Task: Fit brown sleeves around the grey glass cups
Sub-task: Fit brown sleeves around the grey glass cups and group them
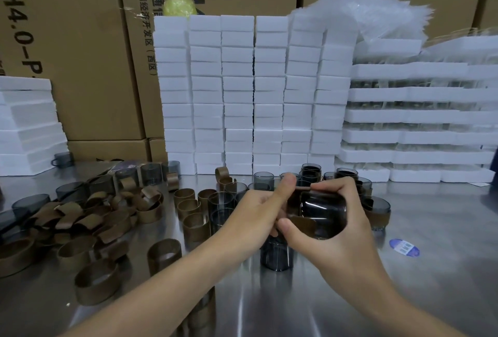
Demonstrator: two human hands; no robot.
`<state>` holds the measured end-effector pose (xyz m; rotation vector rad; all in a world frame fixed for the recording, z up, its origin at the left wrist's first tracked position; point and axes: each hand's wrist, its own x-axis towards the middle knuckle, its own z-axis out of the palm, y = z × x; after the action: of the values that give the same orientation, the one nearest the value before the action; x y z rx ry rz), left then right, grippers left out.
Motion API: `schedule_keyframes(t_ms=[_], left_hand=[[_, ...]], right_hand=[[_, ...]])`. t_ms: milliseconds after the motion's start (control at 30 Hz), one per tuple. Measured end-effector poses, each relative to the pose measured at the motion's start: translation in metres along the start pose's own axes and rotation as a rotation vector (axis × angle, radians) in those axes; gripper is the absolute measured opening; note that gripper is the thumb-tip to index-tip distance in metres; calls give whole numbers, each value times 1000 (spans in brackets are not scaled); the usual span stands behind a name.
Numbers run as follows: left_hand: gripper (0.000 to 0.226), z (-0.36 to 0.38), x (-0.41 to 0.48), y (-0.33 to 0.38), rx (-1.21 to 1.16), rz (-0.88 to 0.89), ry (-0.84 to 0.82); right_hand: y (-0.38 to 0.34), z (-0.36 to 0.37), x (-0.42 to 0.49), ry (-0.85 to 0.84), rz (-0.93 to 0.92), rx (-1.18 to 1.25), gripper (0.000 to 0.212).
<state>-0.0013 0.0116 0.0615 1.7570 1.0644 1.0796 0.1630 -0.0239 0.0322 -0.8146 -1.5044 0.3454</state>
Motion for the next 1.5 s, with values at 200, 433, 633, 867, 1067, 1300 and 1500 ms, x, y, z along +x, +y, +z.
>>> schedule_keyframes(t_ms=[200, 433, 633, 867, 1067, 1300, 1500], left_hand=[[70, 3, -5, 7, -59, -7, -154], [53, -3, -12, 17, -65, 8, -207], [52, -2, -12, 17, -26, 46, -249], [46, -4, -11, 16, 47, 80, -234], [45, -8, -10, 9, 130, 126, -197], [39, -5, -15, 14, 90, 146, -238], [61, 11, -12, -8, -162, 50, -244]], right_hand=[[2, -4, -3, -71, -137, -11, 61], [4, -11, -2, -197, -217, -132, 66], [10, -13, 0, -259, -231, -223, 71], [8, -15, 3, -311, -238, -252, 76], [4, -18, 4, -413, -175, -224, 73], [7, -24, 9, -486, -164, -208, 69], [15, -26, 15, -265, -146, -111, 51]])
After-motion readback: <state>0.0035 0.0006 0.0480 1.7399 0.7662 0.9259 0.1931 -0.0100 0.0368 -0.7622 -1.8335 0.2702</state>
